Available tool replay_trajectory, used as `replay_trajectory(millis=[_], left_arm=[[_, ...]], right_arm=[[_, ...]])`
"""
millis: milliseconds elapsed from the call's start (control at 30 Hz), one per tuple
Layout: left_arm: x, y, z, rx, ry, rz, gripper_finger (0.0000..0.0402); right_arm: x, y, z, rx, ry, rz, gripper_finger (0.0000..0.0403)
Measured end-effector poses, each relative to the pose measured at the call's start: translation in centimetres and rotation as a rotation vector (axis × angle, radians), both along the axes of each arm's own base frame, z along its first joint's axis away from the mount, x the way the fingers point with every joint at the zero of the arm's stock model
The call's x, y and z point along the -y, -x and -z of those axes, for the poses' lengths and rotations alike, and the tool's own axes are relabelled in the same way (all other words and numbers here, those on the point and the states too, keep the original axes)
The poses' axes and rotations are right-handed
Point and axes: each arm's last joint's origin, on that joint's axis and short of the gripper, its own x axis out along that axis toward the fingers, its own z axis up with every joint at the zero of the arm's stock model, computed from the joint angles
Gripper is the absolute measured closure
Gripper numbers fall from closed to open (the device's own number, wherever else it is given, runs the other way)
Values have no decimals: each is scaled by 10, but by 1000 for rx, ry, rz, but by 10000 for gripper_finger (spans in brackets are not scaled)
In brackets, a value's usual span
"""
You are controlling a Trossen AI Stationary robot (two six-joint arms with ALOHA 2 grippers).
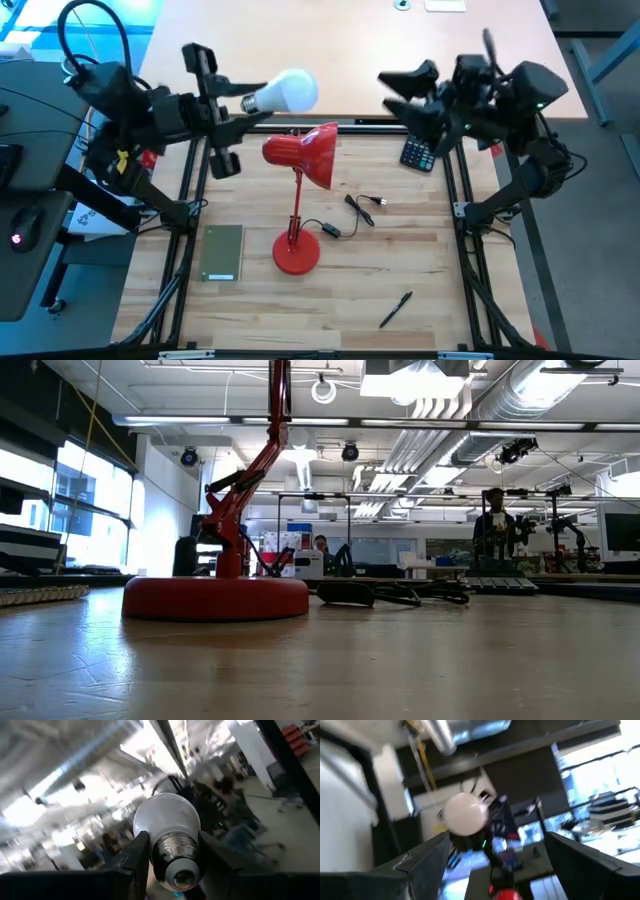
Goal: Screw lightbulb
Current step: Insert the white lightbulb into the red lamp
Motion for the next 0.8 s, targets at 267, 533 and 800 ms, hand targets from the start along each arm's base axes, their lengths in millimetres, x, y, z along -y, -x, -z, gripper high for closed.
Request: replay_trajectory(millis=[267, 533, 800], left_arm=[[26, 11, 18, -187, 226, 60, 279], [71, 29, 28, -285, 387, 161, 279], [98, 54, 56, -541, 470, 177, 279]], right_arm=[[-23, -7, 19, -192, 264, -15, 81], [-45, -2, 21, -229, 340, 64, 81], [-95, -5, 35, -312, 200, 191, 81]])
